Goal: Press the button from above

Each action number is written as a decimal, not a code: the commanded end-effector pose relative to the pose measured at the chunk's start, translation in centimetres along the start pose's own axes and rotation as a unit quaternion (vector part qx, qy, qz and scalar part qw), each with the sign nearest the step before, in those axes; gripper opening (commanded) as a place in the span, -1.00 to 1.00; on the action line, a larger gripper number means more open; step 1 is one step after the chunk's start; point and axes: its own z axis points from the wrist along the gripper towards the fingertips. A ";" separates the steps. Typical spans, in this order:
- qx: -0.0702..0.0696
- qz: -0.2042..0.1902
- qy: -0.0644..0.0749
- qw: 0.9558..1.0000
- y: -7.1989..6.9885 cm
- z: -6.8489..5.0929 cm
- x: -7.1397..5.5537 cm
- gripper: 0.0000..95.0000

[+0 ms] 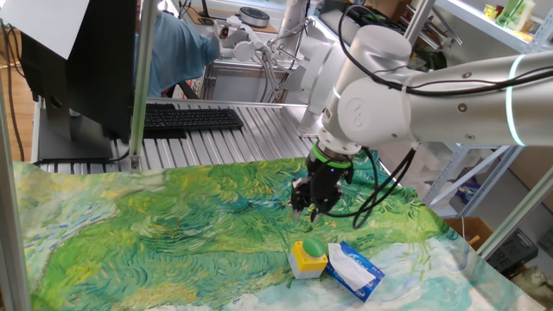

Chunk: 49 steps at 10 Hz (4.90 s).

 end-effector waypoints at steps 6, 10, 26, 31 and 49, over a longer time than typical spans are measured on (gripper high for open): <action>0.001 0.017 0.000 1.000 -0.1 -0.1 0.0 -1.00; 0.001 0.018 0.000 1.000 -0.8 -0.4 0.1 -1.00; 0.005 0.006 -0.003 1.000 -4.7 0.8 1.2 -1.00; 0.006 0.004 -0.003 1.000 -4.7 0.7 1.2 -1.00; 0.002 0.008 -0.011 1.000 -4.6 7.1 1.2 -1.00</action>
